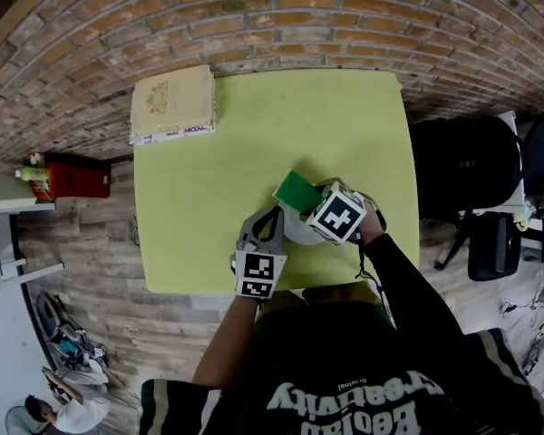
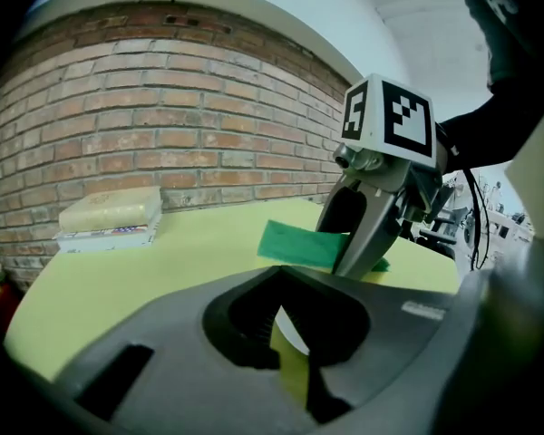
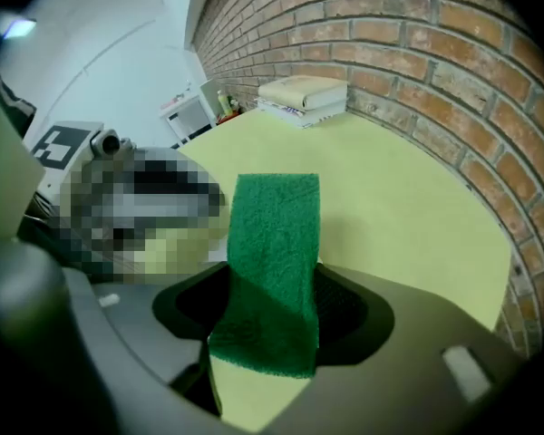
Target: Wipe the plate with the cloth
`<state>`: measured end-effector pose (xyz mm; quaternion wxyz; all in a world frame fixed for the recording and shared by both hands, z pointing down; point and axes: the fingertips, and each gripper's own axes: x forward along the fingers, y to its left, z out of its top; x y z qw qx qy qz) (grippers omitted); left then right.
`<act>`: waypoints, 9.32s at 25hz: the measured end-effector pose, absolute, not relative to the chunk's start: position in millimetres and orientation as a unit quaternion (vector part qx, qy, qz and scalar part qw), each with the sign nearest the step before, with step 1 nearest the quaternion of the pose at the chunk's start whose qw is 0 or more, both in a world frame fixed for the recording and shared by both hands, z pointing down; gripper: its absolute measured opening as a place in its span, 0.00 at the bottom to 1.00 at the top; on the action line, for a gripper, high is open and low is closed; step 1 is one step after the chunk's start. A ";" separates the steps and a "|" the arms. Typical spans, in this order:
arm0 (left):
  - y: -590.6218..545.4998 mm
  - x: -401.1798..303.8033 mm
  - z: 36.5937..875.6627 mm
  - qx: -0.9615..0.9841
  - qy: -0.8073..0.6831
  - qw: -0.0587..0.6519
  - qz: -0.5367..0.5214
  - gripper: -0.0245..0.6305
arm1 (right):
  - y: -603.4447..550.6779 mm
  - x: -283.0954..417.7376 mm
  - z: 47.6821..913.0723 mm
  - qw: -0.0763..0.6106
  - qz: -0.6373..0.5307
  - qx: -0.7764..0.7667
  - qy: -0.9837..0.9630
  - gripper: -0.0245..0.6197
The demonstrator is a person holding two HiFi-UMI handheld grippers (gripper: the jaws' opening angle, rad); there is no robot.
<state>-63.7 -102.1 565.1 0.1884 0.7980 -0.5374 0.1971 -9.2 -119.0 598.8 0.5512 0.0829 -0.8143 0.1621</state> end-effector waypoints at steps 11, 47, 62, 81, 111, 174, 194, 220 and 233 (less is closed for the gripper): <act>-95.5 -63.2 588.7 0.790 -0.537 0.209 0.210 0.05 | -109.9 -9.6 620.3 0.593 0.193 0.084 -0.777 0.50; -85.9 -59.7 623.9 0.787 -0.514 0.236 0.247 0.05 | -111.9 36.6 629.3 0.624 0.209 0.126 -0.742 0.50; -82.8 -60.1 625.6 0.787 -0.506 0.244 0.256 0.05 | -113.3 82.6 628.8 0.627 0.235 0.171 -0.723 0.50; -74.8 -65.4 614.3 0.798 -0.502 0.244 0.226 0.05 | -81.6 20.9 616.5 0.594 0.210 0.111 -0.768 0.51; -68.8 -58.2 625.8 0.803 -0.487 0.222 0.261 0.05 | -75.7 16.7 635.1 0.628 0.198 0.097 -0.746 0.52; -51.2 -61.5 628.9 0.804 -0.474 0.231 0.274 0.05 | -36.3 21.8 627.7 0.659 0.214 0.102 -0.714 0.52; -49.6 -57.4 629.6 0.811 -0.459 0.228 0.281 0.05 | -49.5 102.4 621.2 0.654 0.260 0.192 -0.684 0.52; -65.3 -71.9 620.9 0.822 -0.448 0.236 0.261 0.05 | -4.0 15.0 613.0 0.600 0.272 0.154 -0.737 0.52; -72.8 -61.8 629.3 0.834 -0.420 0.214 0.288 0.05 | 6.6 7.7 627.5 0.605 0.275 0.149 -0.732 0.52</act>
